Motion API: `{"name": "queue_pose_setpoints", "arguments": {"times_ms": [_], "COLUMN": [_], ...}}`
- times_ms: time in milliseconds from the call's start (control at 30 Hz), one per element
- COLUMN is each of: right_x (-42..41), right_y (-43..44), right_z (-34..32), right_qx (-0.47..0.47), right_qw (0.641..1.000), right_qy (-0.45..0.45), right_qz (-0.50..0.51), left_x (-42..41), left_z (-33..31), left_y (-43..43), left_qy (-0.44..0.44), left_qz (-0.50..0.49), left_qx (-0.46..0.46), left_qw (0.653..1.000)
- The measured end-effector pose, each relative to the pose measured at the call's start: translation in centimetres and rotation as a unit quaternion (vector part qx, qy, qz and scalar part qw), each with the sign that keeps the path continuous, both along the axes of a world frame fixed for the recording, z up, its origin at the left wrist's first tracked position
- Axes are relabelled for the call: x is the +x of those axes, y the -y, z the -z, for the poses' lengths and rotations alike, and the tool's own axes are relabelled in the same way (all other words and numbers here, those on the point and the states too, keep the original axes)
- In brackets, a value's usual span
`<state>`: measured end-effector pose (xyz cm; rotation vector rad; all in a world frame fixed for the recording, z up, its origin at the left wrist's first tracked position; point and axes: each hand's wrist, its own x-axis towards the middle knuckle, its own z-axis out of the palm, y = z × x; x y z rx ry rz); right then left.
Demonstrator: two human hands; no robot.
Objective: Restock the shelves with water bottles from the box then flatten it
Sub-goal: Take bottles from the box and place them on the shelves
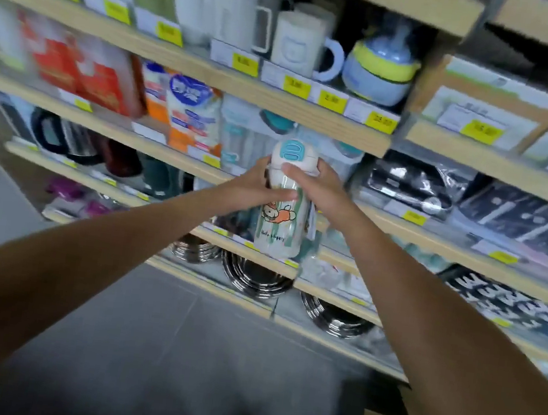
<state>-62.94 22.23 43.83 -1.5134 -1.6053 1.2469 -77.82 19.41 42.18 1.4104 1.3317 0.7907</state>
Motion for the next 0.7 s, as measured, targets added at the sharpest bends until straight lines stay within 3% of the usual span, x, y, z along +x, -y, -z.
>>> {"name": "queue_pose_setpoints", "arguments": {"times_ms": [233,533,700], "right_x": [-17.7,-36.4,-45.9], "right_y": [-1.6,-4.1,-6.4], "right_z": [-5.8,-14.6,-15.6], "right_qx": [0.073,0.125,0.119], "right_qw": [0.989,0.964,0.943], "right_qy": [-0.061,-0.054,-0.066], "right_qz": [-0.115,-0.229,-0.305], "left_x": [-15.4,-32.5,-41.5], "left_z": [-4.7,-12.2,-14.7], "left_y": [2.2,2.2,1.1], "left_qy": [0.061,0.031,0.008], "left_qz": [-0.112,-0.298,-0.31], "left_qx": [0.06,0.156,0.206], "left_qw": [0.99,0.941,0.928]}}
